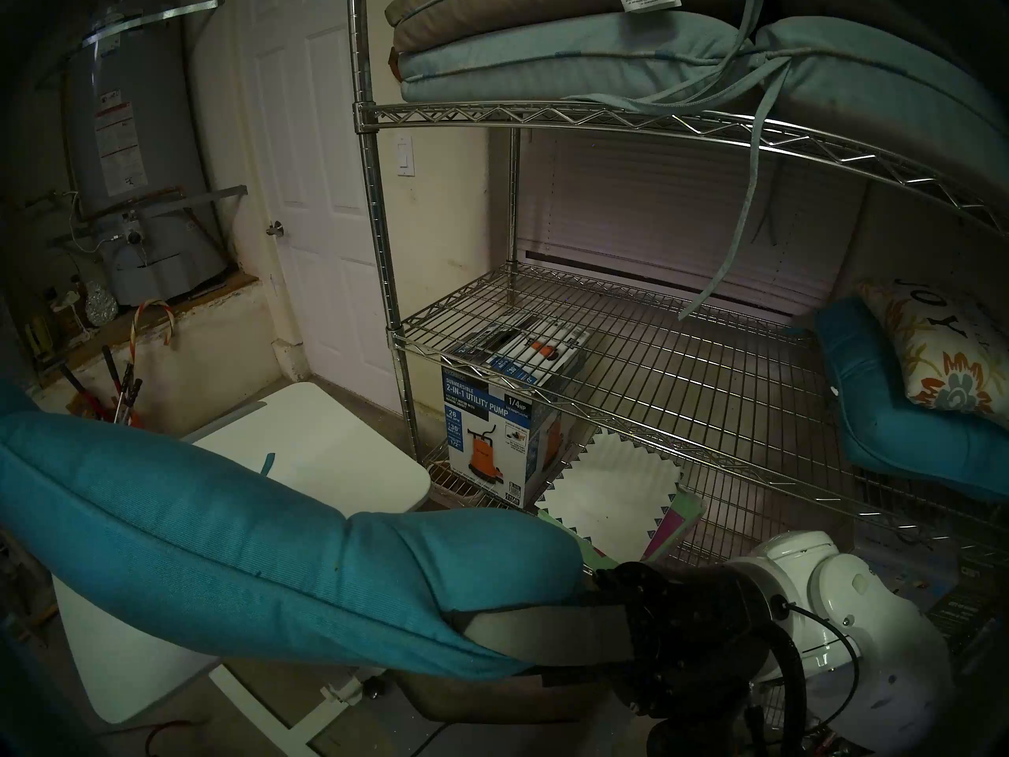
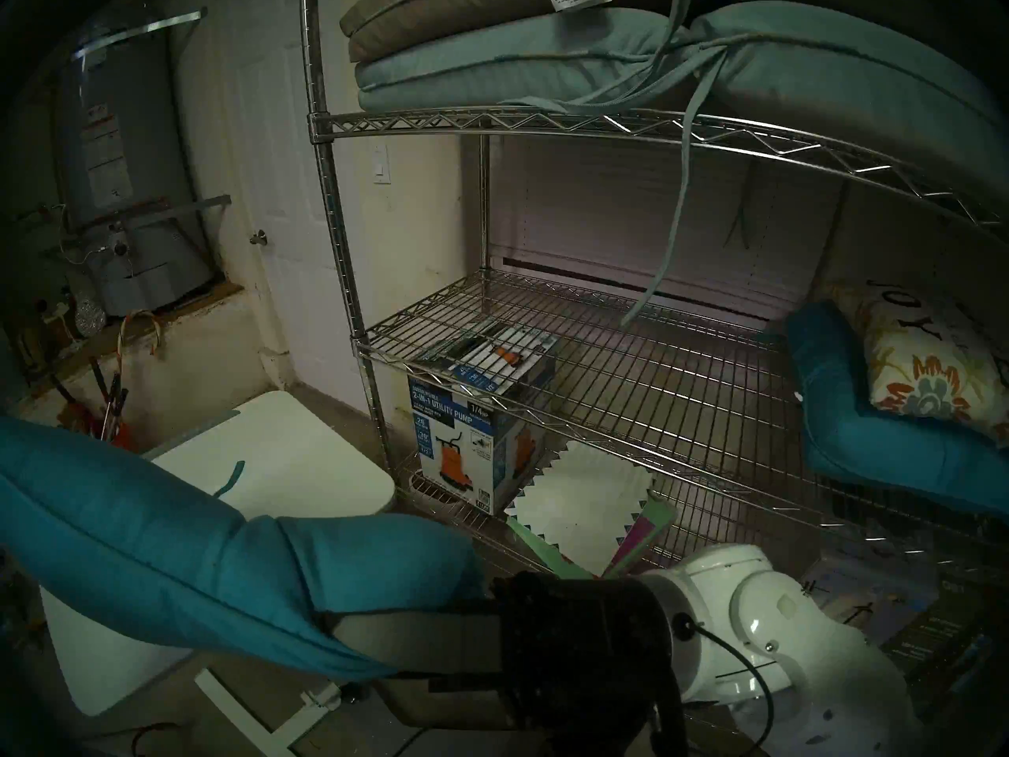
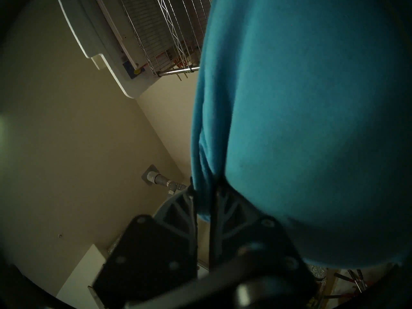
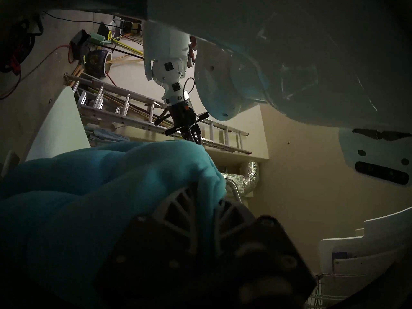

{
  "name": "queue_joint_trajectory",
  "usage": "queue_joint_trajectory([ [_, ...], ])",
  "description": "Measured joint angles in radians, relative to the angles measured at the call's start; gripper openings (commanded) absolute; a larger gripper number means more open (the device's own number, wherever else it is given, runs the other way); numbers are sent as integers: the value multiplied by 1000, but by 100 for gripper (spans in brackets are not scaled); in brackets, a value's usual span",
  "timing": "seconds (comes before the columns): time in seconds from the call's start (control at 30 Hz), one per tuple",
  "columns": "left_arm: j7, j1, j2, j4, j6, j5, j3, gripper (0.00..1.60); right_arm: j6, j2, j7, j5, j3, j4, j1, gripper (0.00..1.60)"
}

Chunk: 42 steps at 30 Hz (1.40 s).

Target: Take cushion off the shelf

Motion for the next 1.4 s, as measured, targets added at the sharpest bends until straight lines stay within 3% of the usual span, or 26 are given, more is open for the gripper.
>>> queue_joint_trajectory([
  [0.67,-11,-17,72,83,78,-66,0,0,40,-136,151,-59,-211,22,208,0],
  [1.4,-69,-95,262,229,251,-91,0,0,70,-373,316,-132,-510,165,454,0],
])
